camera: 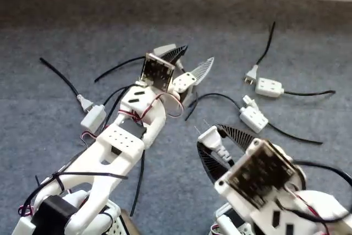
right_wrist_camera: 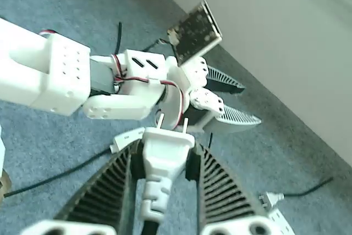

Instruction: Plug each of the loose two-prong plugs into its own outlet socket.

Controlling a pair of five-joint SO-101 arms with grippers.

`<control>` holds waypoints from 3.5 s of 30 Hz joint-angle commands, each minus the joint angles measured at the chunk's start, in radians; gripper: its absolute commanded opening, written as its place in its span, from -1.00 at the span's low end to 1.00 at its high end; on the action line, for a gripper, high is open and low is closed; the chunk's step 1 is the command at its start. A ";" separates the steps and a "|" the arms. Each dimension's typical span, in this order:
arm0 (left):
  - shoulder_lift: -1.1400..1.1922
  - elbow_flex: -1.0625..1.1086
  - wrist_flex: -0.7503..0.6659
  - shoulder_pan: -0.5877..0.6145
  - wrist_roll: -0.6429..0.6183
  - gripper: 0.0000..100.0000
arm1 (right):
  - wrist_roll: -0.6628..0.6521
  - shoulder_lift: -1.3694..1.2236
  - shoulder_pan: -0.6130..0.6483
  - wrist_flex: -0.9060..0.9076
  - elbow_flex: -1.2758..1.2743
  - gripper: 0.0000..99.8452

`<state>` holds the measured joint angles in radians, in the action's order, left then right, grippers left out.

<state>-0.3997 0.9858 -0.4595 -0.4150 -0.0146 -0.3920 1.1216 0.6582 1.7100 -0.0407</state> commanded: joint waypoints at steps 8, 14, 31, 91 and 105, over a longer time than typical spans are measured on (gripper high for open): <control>0.001 0.094 -0.347 0.013 -0.005 -0.53 | -0.069 0.010 -0.170 -0.056 -0.064 -0.97; 0.004 0.096 -0.345 0.008 -0.005 -0.53 | -0.117 -0.001 -0.308 -0.188 -0.062 -0.97; 0.357 -0.085 -0.350 0.018 -0.002 -0.53 | 0.087 -0.205 -0.433 -0.308 -0.197 -0.97; 0.320 -0.058 -0.350 0.035 -0.002 -0.53 | 0.137 -0.182 -0.420 -0.243 0.071 -0.97; 0.331 -0.059 -0.350 0.041 -0.002 -0.53 | 0.249 -0.946 -0.472 0.018 0.760 -0.97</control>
<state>-0.0652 0.9674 -0.7864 -0.3890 -0.0146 -0.1695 0.2148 0.1979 1.7208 0.7050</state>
